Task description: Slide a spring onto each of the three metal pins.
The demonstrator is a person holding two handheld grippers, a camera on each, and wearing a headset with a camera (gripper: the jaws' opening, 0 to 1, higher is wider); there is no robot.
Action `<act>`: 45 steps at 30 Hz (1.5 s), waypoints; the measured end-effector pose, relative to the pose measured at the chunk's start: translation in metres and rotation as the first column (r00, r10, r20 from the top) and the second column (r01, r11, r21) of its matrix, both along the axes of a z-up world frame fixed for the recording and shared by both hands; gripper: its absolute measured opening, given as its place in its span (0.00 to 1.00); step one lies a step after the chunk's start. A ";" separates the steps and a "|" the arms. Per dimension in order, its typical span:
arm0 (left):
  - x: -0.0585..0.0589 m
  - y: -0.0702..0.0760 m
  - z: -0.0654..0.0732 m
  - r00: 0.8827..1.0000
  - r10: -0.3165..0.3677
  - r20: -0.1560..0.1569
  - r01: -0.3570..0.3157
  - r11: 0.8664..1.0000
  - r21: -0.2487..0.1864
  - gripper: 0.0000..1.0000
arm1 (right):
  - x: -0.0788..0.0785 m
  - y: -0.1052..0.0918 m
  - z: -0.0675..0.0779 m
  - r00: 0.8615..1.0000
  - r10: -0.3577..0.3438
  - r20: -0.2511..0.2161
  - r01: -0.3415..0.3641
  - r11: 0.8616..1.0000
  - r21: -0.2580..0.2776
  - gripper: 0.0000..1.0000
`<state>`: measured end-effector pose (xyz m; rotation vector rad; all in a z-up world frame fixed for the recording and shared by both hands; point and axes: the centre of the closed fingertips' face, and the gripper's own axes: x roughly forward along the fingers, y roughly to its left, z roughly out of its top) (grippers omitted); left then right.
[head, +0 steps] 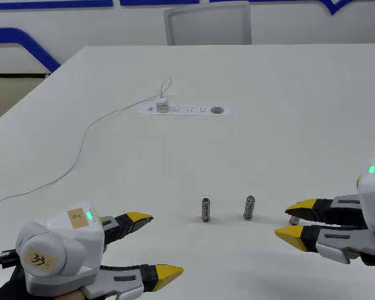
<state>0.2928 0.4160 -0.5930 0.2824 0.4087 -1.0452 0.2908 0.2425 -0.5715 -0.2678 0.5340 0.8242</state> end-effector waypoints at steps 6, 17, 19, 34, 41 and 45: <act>-0.001 -0.001 0.000 1.000 -0.003 0.001 0.003 1.000 0.001 0.62 | -0.004 -0.026 -0.001 0.999 -0.028 0.023 0.028 1.000 0.004 0.28; -0.002 -0.001 -0.001 1.000 -0.005 -0.004 0.005 1.000 0.002 0.62 | -0.013 -0.054 -0.004 0.998 -0.048 0.032 0.047 0.998 0.043 0.31; -0.002 -0.001 -0.001 1.000 -0.005 -0.004 0.005 1.000 0.003 0.62 | -0.014 -0.055 -0.005 0.998 -0.048 0.027 0.047 0.998 0.050 0.34; -0.002 0.000 -0.002 1.000 -0.002 -0.010 0.002 1.000 0.004 0.62 | -0.020 -0.071 -0.018 0.998 -0.069 0.001 0.069 0.996 0.050 0.53; -0.002 0.000 -0.002 1.000 -0.001 -0.012 0.001 1.000 0.002 0.62 | -0.022 -0.078 -0.014 0.996 -0.090 0.002 0.090 0.994 0.061 0.55; -0.002 0.000 -0.002 1.000 0.000 -0.014 0.000 1.000 0.000 0.62 | -0.022 -0.080 -0.013 0.995 -0.096 0.004 0.095 0.993 0.065 0.57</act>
